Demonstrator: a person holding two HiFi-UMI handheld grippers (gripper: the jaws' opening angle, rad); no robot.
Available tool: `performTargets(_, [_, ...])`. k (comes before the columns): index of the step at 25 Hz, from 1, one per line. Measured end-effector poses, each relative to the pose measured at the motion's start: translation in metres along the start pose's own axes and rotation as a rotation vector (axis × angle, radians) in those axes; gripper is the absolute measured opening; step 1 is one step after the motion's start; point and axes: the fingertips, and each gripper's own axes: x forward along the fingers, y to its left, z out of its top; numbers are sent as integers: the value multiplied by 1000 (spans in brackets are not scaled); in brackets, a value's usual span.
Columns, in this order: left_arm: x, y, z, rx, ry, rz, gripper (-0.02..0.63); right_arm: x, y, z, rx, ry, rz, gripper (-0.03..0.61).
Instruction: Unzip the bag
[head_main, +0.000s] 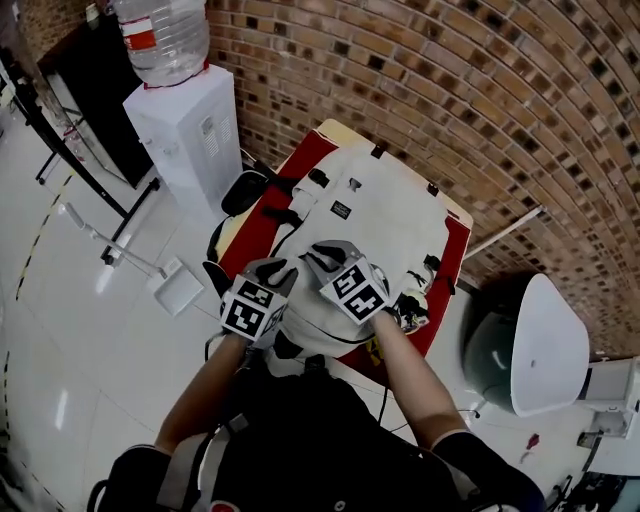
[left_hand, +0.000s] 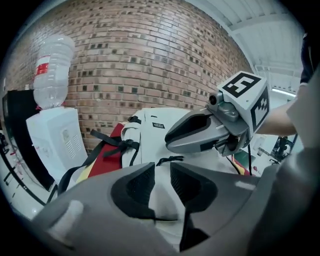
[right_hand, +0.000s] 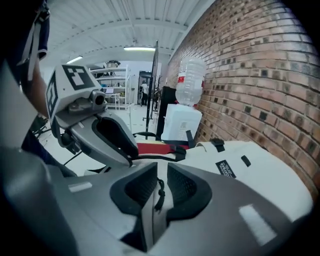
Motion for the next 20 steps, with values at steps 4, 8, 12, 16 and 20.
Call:
performTargets(4, [13,0,-13,16,51,-55,115,22,4,-16,-12,106,28,59])
performTargets(8, [23,9,-31,22,115,-73,115,35,8,-31,-94,209,65,75])
performTargets(12, [29,8,-39,24,145,-93,115,44,7,-49,-167,309,83,71])
performTargets(16, [35,8,-43,22,169,-90,114,46,12,-62,-206,373,110,44])
performTargets(20, [39,21,-48,12,166,-32,10,31,17,-63,-215,386,138,41])
